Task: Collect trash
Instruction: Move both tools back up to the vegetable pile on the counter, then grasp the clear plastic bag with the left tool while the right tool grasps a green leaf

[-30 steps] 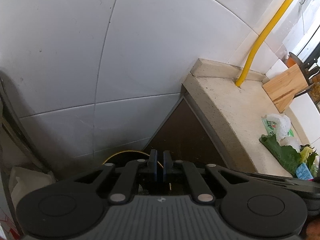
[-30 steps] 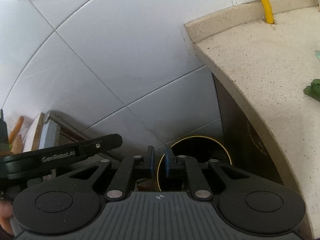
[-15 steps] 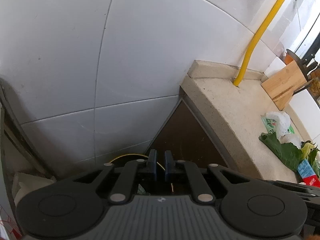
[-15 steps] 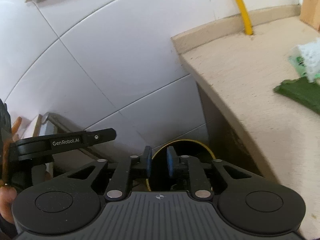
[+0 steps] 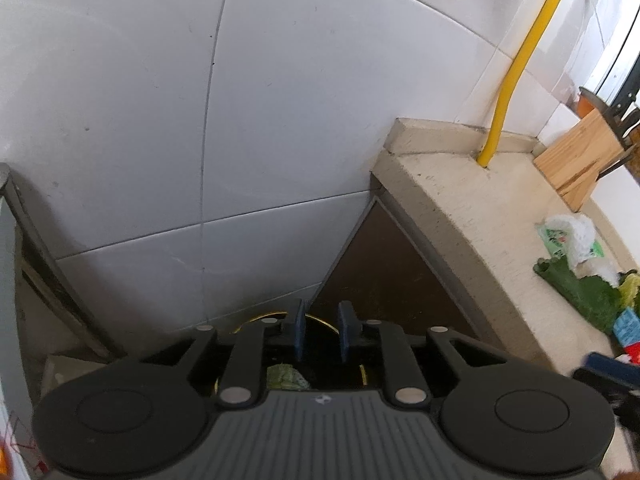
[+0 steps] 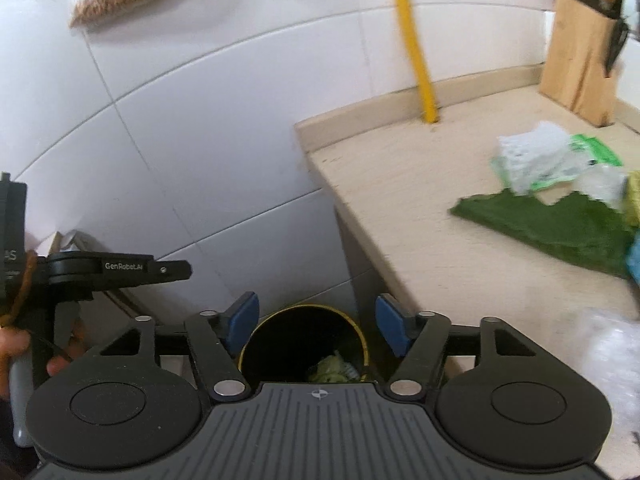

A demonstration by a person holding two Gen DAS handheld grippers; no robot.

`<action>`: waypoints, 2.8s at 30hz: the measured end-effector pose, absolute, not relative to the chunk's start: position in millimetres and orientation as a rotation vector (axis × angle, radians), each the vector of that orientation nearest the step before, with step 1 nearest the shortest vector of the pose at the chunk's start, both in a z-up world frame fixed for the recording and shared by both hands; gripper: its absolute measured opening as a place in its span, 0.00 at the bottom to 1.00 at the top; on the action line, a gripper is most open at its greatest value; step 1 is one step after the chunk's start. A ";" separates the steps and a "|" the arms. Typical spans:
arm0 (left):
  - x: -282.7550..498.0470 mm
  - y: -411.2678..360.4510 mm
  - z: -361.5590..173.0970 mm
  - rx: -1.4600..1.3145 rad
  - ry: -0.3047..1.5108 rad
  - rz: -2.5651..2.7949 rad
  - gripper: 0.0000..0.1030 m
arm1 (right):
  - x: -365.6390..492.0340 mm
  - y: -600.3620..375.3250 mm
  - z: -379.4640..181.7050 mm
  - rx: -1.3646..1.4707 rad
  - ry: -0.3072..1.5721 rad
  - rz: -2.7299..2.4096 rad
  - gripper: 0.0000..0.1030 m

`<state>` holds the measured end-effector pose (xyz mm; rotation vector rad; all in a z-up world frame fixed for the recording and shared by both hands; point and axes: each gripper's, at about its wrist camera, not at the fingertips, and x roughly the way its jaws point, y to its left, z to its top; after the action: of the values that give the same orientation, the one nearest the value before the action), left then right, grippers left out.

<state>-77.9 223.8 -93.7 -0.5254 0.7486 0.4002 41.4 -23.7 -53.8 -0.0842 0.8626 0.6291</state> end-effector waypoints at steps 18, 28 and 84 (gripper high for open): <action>-62.9 183.8 -87.9 -0.365 0.780 0.358 0.21 | 53.3 -181.8 0.2 0.018 0.668 0.391 0.74; -19.7 69.5 -43.5 -0.322 0.745 -0.014 0.28 | 82.5 -240.4 6.2 0.066 0.631 0.274 0.73; 56.4 -86.6 -38.7 0.128 0.857 -0.331 0.49 | 162.6 -301.2 -34.1 0.234 0.789 0.363 0.76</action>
<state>56.4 -86.6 -38.7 0.1281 0.8569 -0.3305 162.6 -301.2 -34.1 0.2337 0.7888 0.3634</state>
